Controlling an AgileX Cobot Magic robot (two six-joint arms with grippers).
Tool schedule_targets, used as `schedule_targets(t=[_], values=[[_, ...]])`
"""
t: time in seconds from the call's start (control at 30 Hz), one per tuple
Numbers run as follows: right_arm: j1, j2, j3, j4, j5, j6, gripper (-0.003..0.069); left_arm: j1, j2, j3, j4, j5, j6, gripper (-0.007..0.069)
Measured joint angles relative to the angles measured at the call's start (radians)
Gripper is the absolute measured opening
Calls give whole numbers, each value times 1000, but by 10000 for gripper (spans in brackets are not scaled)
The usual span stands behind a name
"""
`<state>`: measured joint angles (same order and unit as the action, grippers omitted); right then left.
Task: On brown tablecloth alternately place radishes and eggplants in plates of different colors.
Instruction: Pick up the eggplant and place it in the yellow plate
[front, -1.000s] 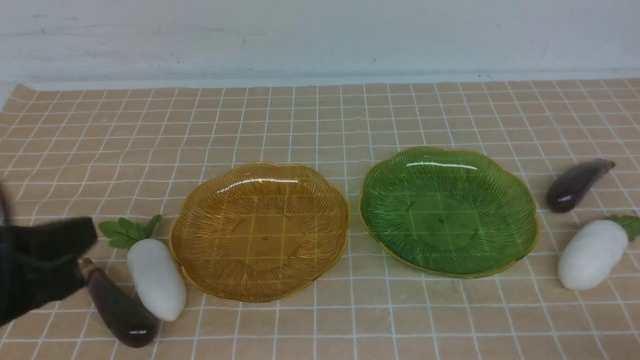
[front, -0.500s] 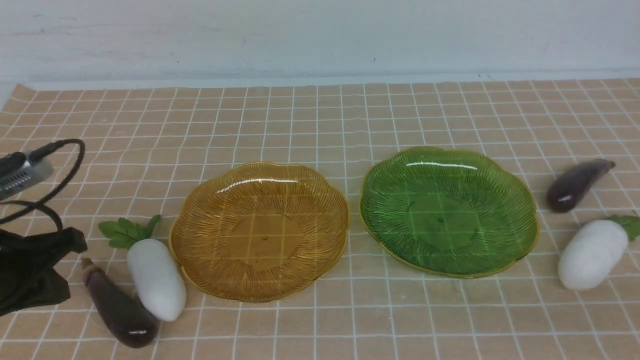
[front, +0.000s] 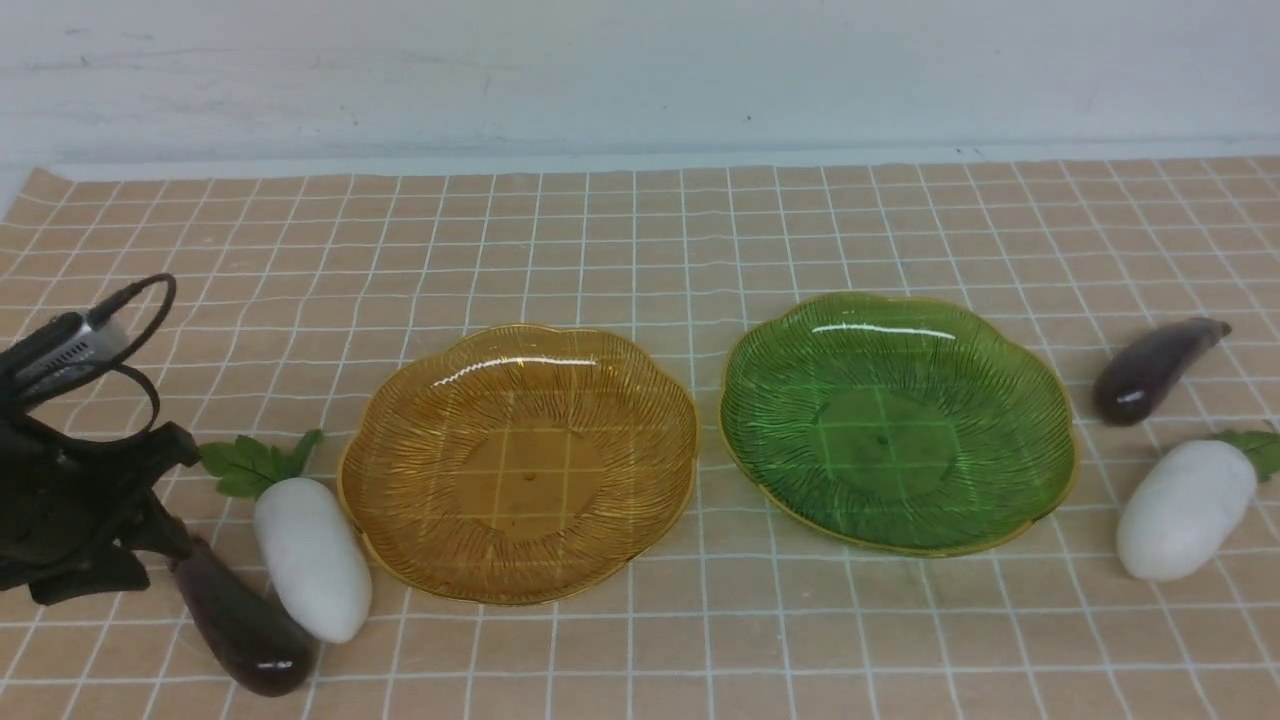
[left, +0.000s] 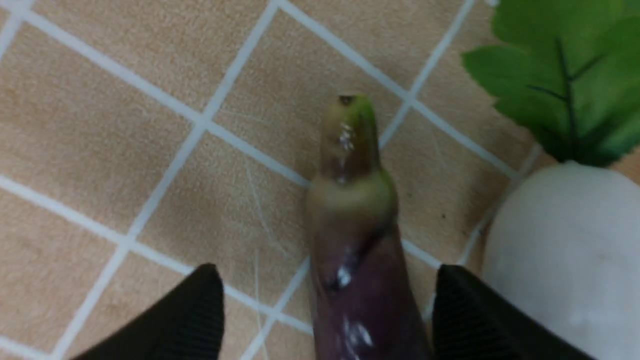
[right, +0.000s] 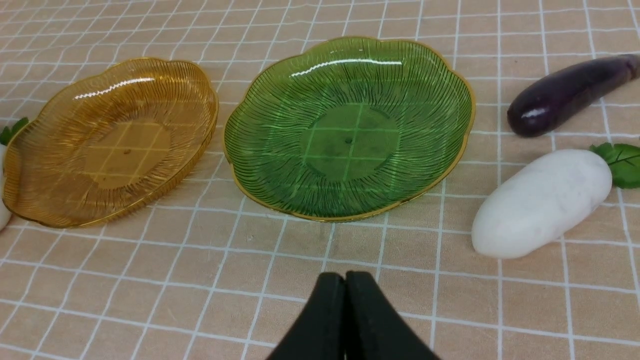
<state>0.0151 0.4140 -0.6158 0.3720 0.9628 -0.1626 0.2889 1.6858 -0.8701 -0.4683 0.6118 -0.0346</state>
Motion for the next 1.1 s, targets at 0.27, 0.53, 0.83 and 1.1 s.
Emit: schedule_targets(t=[0.27, 0.53, 0.83, 1.1], values=[[0, 0, 0, 0, -12, 0, -15, 0, 45, -8, -9, -17, 22, 521], [0, 0, 0, -1, -15, -4, -15, 4, 33, -18, 59, 7, 14, 207], [0, 92, -36, -88, -34, 79, -15, -59, -114, -279, 165, 219, 54, 183], [-2, 479, -261, -450, 39, 307, -15, -442, -8, -527, 141, 206, 86, 183]])
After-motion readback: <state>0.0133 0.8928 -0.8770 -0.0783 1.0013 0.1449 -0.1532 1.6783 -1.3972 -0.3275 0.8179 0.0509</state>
